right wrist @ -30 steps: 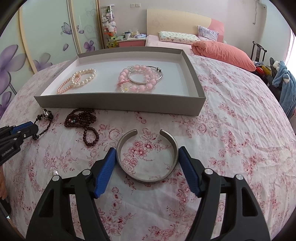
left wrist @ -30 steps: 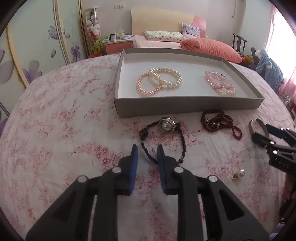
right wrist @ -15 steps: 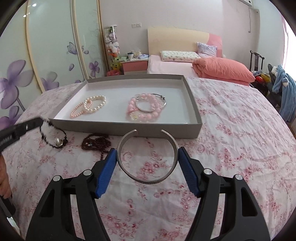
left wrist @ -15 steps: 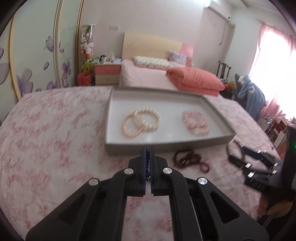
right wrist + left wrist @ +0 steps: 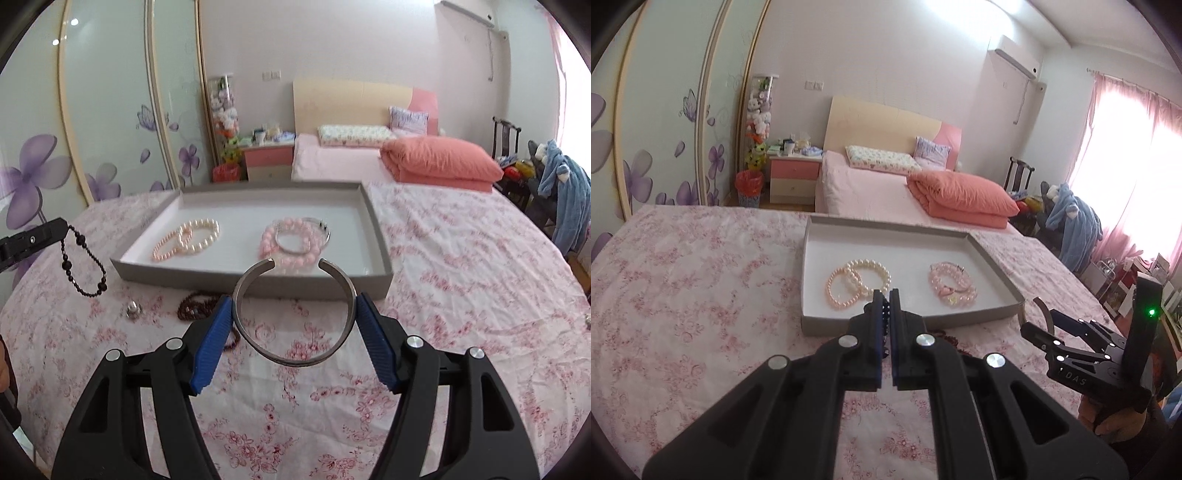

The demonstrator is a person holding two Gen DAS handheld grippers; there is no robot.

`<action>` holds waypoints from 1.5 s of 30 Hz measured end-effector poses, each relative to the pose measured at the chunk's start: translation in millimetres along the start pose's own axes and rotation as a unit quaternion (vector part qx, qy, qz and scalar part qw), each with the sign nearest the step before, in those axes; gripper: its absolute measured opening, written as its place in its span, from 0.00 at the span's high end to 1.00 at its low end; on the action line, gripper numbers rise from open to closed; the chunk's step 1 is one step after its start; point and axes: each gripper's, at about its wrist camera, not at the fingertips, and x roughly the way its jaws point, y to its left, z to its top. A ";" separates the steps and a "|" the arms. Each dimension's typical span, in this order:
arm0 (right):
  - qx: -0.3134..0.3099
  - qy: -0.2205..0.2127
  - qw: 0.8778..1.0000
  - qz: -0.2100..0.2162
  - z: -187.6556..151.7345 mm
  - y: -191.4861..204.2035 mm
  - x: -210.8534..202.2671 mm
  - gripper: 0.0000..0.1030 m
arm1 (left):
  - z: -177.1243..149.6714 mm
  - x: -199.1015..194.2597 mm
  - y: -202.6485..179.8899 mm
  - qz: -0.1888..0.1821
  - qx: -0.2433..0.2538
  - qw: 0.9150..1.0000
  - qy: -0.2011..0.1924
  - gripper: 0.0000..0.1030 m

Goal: Organize jewelry
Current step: 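Carry the silver cuff with the right tool while the left tool carries the black necklace into the tray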

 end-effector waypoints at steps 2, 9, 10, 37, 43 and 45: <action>-0.001 -0.019 1.000 -0.001 2.7 2.2 -6.6 0.34 | 1.0 -6.0 -1.9 0.006 0.003 1.000 -0.010 0.96; -0.015 -0.091 0.996 -0.011 11.4 13.0 -31.9 0.34 | 1.8 -26.7 -16.6 0.035 0.024 0.998 -0.044 0.96; -0.017 -0.103 0.994 -0.013 12.8 15.0 -36.0 0.34 | 2.4 -28.8 -17.5 0.039 0.027 0.998 -0.048 0.96; -0.019 -0.208 0.976 -0.056 43.3 22.6 -40.5 0.34 | 25.4 -12.0 -54.6 0.112 0.068 0.986 -0.102 0.96; -0.012 -0.199 0.978 -0.056 47.8 22.0 -23.7 0.34 | 34.0 7.8 -50.6 0.102 0.064 0.988 -0.099 0.96; -0.011 -0.194 0.979 -0.056 49.4 21.2 -16.4 0.34 | 36.7 16.8 -49.0 0.099 0.059 0.989 -0.095 0.96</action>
